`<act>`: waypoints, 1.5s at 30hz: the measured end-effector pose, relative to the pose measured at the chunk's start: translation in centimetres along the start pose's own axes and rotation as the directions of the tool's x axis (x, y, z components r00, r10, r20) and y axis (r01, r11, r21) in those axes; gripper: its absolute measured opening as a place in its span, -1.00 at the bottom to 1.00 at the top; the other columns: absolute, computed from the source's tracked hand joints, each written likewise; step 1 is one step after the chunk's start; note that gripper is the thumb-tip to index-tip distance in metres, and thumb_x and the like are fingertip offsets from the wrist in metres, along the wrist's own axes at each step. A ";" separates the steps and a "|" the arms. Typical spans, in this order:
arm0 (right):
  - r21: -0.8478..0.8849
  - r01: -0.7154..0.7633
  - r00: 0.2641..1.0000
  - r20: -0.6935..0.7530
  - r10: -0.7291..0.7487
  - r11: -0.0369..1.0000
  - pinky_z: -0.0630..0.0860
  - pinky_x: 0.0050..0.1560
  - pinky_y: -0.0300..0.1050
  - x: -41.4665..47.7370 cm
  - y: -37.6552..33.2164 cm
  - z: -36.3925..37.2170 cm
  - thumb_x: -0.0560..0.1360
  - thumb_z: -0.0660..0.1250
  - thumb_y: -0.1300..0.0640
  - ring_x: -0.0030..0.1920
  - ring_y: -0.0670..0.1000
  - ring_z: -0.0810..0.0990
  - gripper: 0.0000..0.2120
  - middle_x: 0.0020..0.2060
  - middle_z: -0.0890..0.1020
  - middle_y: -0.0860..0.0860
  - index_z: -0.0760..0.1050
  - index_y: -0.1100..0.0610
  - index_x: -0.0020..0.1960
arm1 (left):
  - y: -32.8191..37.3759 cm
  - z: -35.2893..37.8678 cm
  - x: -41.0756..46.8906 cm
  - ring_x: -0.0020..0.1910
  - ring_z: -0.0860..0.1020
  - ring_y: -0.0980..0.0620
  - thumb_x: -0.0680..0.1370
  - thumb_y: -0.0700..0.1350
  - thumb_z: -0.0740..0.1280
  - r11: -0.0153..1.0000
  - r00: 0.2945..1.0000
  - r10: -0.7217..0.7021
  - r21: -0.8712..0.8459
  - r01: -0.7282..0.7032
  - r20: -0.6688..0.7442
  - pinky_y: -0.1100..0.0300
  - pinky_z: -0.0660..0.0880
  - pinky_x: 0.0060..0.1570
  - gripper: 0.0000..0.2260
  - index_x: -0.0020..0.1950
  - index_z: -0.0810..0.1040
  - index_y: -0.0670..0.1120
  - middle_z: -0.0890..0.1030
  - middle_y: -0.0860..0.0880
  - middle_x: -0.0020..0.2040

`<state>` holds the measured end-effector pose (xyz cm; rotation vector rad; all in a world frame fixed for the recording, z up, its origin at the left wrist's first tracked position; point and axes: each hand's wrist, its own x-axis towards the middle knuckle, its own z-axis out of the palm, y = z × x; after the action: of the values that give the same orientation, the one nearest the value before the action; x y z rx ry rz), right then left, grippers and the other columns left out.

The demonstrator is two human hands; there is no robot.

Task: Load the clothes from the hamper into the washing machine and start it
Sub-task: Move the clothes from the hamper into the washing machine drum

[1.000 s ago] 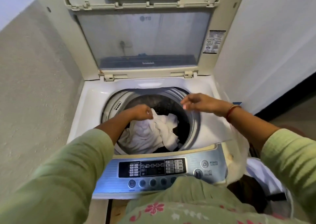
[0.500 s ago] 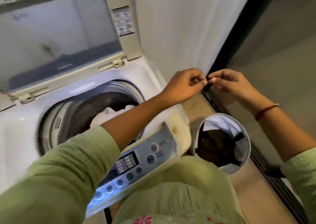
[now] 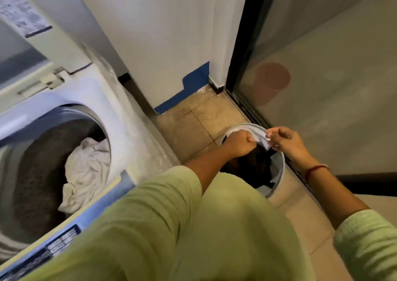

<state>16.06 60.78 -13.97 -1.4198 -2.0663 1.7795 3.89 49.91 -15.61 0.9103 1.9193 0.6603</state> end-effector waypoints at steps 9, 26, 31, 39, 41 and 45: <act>-0.193 -0.071 0.996 0.038 0.080 0.979 0.43 0.16 -0.03 9.1 16.0 0.8 0.50 0.28 0.34 0.04 0.10 0.55 -0.89 -0.02 0.61 0.18 0.55 0.28 0.00 | -9.2 11.1 9.5 -0.22 0.40 0.02 0.54 -0.22 0.20 0.961 0.959 -0.275 -0.009 0.277 0.072 0.11 0.39 -0.06 -0.87 -0.21 0.42 -0.10 0.40 0.01 -0.30; -0.573 -0.196 0.967 0.020 0.253 0.795 0.45 0.20 0.12 25.6 45.1 11.3 0.38 0.46 0.05 0.33 0.30 0.38 0.06 0.50 -0.02 0.23 -0.31 -0.07 0.51 | -30.9 29.9 28.5 0.40 0.36 -0.13 0.49 -0.12 0.40 0.879 0.864 -0.424 -0.108 0.465 0.272 0.10 0.41 0.29 -0.05 0.52 -0.33 -0.01 0.23 -0.16 0.50; -0.678 -0.194 0.980 -0.160 0.115 0.709 0.49 0.09 0.05 29.6 45.2 11.0 0.51 0.18 0.27 0.09 0.27 0.54 -0.58 0.17 0.51 0.30 0.31 0.20 0.37 | -29.8 31.1 28.6 0.12 0.55 -0.08 0.56 -0.13 0.31 0.818 0.811 -0.428 -0.211 0.535 0.398 0.22 0.46 -0.05 -0.41 0.52 0.11 -0.10 0.52 -0.13 0.22; -0.568 -0.182 0.974 -0.217 0.067 0.802 0.48 -0.07 0.03 22.0 35.8 8.5 0.45 0.22 0.31 0.01 0.30 0.55 -0.81 0.00 0.56 0.28 0.50 0.30 0.04 | -25.7 25.3 23.4 0.14 0.51 -0.05 0.56 -0.18 0.30 0.804 0.845 -0.502 -0.261 0.535 0.184 0.19 0.44 0.12 -0.54 0.43 0.28 -0.15 0.52 -0.07 0.13; -0.514 -0.147 0.967 -0.254 0.015 0.845 0.37 -0.23 -0.04 17.9 32.8 8.1 0.48 0.22 0.30 -0.11 0.29 0.53 -0.95 -0.10 0.54 0.24 0.45 0.25 -0.07 | -23.6 23.0 21.2 0.33 0.41 -0.12 0.53 -0.20 0.33 0.837 0.860 -0.475 -0.207 0.507 0.185 0.12 0.40 0.28 -0.46 0.47 0.22 -0.14 0.38 -0.17 0.36; -0.390 -0.107 0.934 -0.354 -0.042 0.915 0.26 -0.25 -0.17 11.2 24.6 6.8 0.47 0.26 0.30 -0.25 0.16 0.49 -0.85 -0.24 0.47 0.09 0.32 0.15 -0.22 | -18.0 18.8 17.2 0.36 0.38 -0.16 0.41 -0.06 0.46 0.907 0.890 -0.400 -0.046 0.419 0.217 -0.03 0.40 0.33 -0.23 0.51 0.11 -0.05 0.33 -0.16 0.40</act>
<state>20.00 60.71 -41.56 -1.7263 -2.2893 1.0210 8.59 54.81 -46.04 0.4673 1.8016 0.3811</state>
